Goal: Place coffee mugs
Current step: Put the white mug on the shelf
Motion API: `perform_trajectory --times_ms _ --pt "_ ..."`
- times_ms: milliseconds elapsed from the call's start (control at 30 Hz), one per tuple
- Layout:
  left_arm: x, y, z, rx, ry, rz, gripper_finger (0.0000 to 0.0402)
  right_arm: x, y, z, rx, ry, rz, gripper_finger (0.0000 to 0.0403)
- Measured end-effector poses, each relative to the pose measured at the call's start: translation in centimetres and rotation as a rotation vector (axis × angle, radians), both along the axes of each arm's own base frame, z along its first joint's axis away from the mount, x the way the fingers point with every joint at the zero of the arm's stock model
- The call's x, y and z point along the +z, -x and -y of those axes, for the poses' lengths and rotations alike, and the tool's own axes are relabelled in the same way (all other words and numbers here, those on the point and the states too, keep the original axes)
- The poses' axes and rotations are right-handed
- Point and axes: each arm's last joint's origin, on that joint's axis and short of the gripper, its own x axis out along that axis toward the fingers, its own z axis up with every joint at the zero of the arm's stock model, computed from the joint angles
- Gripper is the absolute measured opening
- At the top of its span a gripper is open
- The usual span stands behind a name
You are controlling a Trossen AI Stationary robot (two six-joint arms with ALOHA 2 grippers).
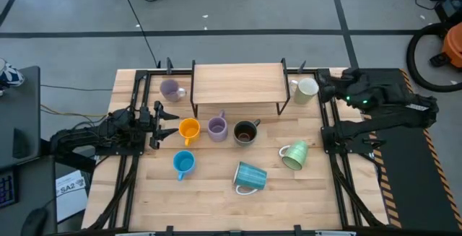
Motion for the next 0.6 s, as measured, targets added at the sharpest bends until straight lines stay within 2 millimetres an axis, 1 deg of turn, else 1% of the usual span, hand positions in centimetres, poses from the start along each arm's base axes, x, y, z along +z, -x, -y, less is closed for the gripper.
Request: perform_trajectory --times_ms 133,300,467,600 --pt "0.0 0.0 0.0 0.0 0.001 0.0 0.0238 -0.9 -1.4 0.1 0.024 -0.107 -0.103 0.024" --pt "0.0 0.0 0.0 0.0 0.001 0.0 0.0238 -1.8 -4.0 0.9 0.041 -0.151 -0.259 0.024" --pt "0.0 0.0 0.0 0.0 0.0 0.0 0.0238 -3.1 -6.0 2.6 0.038 -0.196 -0.441 0.024" --pt "0.0 0.0 0.0 0.0 0.0 0.0 0.0238 -4.0 -6.7 4.5 0.056 -0.272 -0.544 0.024"
